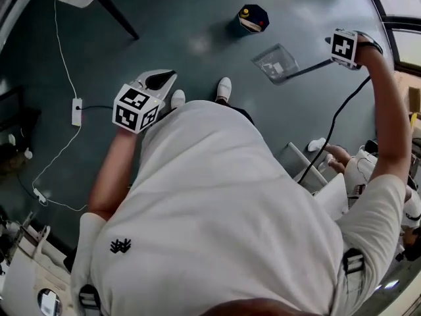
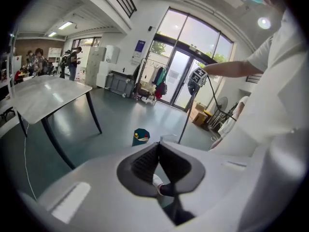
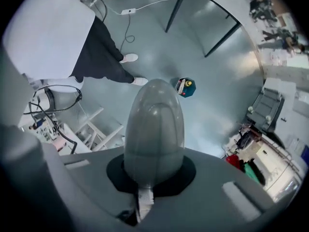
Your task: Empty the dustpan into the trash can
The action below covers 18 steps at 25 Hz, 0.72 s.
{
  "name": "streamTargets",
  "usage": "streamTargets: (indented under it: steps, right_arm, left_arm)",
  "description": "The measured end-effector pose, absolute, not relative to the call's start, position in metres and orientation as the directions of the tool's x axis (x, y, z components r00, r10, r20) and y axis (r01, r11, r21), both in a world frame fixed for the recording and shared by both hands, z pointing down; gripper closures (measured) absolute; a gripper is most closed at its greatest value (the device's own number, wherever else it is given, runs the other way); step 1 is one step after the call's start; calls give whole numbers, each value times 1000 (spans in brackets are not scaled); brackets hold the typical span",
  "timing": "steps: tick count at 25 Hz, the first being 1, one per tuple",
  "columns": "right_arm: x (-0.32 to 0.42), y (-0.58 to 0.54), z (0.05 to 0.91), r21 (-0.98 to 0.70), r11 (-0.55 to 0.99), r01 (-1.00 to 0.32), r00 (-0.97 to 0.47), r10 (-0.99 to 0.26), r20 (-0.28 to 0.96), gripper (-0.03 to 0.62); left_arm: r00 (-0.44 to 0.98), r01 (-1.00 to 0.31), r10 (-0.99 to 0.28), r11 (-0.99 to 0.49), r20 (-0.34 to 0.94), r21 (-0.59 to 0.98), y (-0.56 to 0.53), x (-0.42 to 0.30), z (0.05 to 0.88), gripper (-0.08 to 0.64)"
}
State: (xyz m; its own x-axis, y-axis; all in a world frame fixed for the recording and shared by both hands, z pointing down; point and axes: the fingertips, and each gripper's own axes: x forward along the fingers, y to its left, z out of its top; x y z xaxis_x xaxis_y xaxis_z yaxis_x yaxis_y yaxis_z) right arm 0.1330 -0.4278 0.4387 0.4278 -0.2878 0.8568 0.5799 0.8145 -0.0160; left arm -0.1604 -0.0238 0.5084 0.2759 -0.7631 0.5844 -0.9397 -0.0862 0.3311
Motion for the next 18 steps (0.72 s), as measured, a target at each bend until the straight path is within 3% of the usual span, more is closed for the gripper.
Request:
streamTargets:
  steps: [10,18]
  right_arm:
    - [194,-331,481,25,979,200,296,-85,951,592]
    - [180,-222,507,94,996,-7,33,-94,995,592]
  left_arm:
    - [436,-897,-678,-274,592,348,2,-142,522,503]
    - [497,-867,-636,-346,590,358,17,-129,530,503]
